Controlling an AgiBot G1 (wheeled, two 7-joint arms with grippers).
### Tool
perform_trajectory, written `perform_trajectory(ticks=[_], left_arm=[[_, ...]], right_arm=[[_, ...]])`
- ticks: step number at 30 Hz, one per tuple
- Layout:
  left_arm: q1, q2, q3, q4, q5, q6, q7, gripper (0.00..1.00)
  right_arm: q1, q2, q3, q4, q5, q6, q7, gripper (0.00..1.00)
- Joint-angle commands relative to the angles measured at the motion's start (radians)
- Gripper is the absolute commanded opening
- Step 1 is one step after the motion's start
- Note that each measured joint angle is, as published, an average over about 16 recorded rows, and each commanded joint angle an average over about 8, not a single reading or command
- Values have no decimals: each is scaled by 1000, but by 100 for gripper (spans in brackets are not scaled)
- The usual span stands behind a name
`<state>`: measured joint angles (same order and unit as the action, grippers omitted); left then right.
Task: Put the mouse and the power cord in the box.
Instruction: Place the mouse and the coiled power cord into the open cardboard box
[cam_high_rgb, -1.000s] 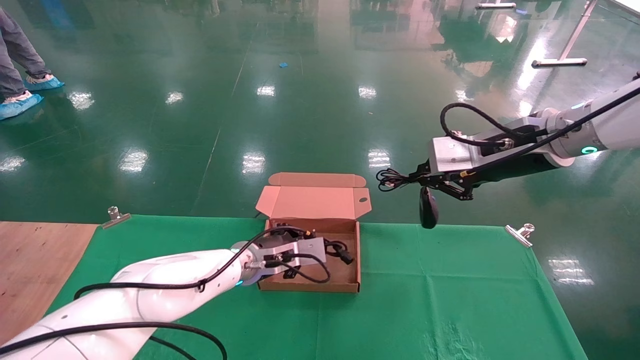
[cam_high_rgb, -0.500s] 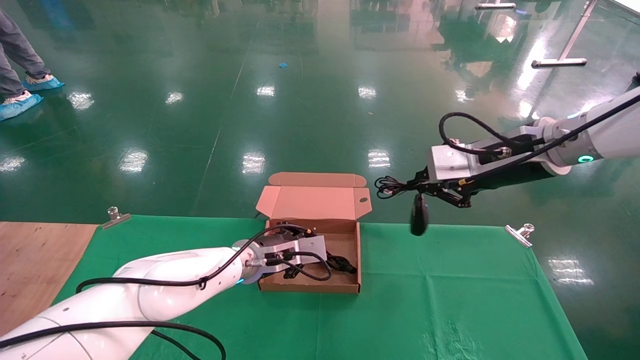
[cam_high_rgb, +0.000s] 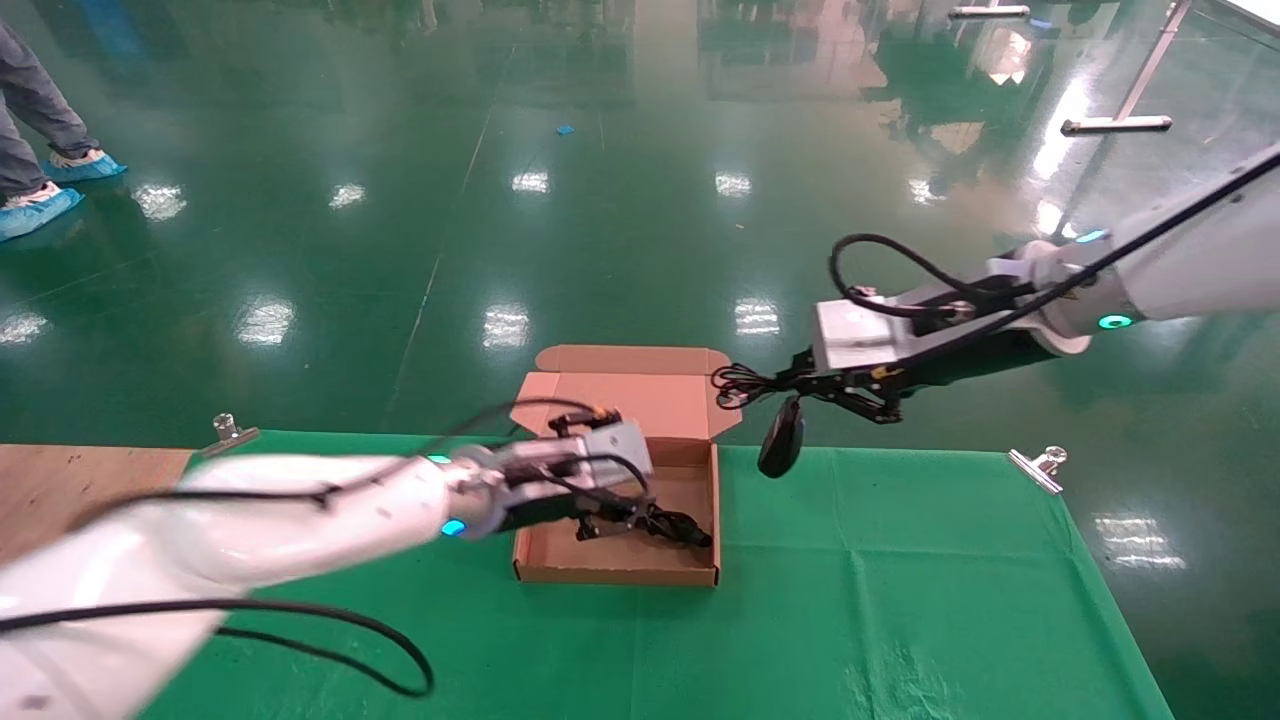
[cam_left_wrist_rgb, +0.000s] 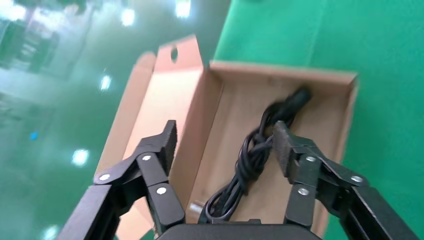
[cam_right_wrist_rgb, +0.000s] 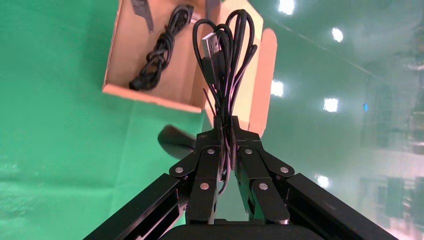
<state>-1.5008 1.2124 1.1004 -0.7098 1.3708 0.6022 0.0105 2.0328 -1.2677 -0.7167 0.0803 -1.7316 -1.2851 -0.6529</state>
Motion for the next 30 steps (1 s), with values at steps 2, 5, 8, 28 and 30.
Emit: perform_trajectory(ticks=[2, 5, 8, 28, 30], left_arm=[[-2, -70, -56, -59, -96, 80, 62, 100], [9, -142, -108, -87, -178, 158, 133, 100], [21, -210, -156, -94, -251, 225, 193, 100], [131, -537, -372, 19, -595, 564, 422, 100], [140, -552, -382, 44, -613, 587, 437, 100]], right_arm=[[-1, -27, -2, -1, -3, 13, 9, 0], [-4, -59, -7, 4, -9, 39, 20, 0], [-19, -83, -14, 28, -12, 62, 35, 0], [-243, -111, -307, 561, 110, 367, 376, 0], [-260, -112, -351, 605, 131, 423, 405, 0]])
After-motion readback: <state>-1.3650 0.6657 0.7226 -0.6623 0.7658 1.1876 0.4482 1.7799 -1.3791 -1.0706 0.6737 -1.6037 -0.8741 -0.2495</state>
